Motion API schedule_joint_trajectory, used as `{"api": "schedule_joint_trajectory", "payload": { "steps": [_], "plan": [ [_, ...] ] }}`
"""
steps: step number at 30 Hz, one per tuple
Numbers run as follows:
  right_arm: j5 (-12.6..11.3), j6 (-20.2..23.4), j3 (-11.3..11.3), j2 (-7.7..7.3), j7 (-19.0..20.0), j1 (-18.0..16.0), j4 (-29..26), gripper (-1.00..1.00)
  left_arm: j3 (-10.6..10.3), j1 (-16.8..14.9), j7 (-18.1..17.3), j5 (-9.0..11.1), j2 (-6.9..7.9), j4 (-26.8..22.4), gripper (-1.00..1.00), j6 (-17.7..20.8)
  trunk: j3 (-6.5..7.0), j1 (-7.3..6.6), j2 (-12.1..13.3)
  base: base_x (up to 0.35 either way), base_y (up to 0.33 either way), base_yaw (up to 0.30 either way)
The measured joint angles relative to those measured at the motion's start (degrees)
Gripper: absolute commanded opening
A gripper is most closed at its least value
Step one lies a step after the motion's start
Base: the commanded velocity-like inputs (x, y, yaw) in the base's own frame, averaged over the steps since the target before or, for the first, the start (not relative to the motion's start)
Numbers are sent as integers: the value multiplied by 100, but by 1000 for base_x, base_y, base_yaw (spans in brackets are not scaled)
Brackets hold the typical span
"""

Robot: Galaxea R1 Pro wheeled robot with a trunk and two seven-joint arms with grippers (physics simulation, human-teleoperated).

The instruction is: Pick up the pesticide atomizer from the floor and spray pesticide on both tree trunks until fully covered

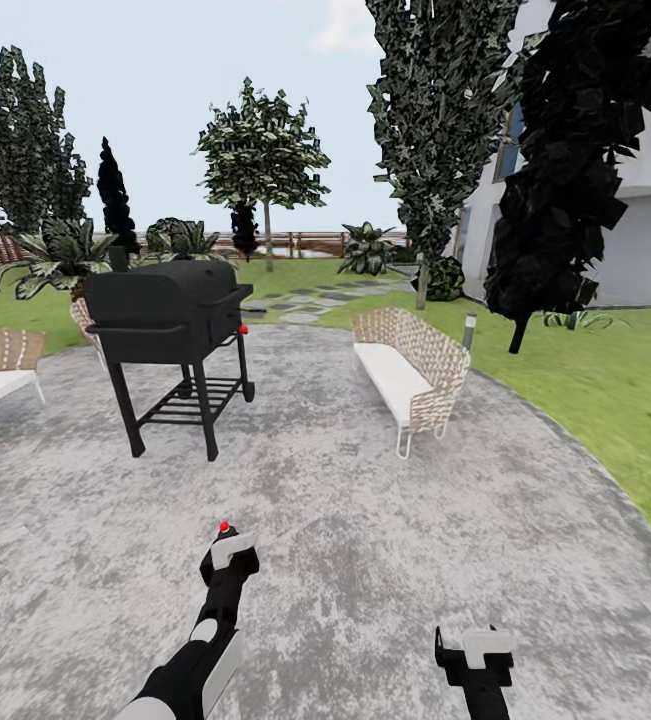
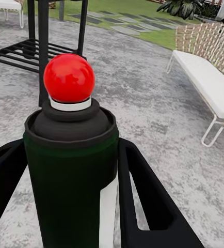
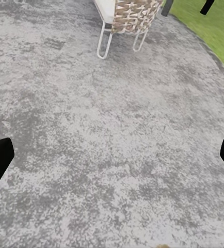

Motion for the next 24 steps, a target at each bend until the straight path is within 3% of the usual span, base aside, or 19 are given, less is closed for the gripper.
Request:
{"api": "schedule_joint_trajectory", "payload": {
  "steps": [15, 24],
  "plan": [
    [0, 1, 0, 1, 0, 0, -2, 100, -6, -1, 0, -1, -1, 0, -100, 0, 0, 0, 0, 117, 0, 0],
    [0, 0, 0, -2, 0, 0, 1, 100, -8, 1, 0, -2, -3, 0, -100, 0, 0, 0, 0, 227, 0, 0]
  ]
}}
